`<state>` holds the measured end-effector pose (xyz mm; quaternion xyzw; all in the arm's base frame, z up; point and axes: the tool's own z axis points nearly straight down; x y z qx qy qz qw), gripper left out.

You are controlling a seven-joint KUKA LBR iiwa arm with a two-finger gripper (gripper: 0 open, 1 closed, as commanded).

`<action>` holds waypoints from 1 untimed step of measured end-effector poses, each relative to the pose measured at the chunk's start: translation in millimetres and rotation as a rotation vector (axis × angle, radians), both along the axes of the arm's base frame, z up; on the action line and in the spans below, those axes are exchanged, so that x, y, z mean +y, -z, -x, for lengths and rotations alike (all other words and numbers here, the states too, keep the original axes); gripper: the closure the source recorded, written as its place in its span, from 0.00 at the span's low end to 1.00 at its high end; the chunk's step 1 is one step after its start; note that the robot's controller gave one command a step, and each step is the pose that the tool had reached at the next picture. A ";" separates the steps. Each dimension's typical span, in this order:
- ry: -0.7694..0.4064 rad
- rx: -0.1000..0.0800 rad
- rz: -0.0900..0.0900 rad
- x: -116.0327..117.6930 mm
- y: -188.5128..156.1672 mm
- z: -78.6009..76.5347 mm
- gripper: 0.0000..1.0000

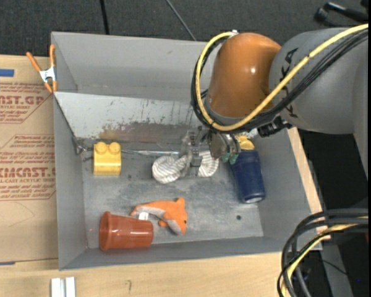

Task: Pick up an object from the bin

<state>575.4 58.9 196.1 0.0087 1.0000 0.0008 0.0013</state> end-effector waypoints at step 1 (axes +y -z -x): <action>0.000 0.000 0.000 0.0 0.1 0.1 1.00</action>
Offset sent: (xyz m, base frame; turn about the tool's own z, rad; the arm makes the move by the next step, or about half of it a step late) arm 0.0091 -0.0229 0.0677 0.0219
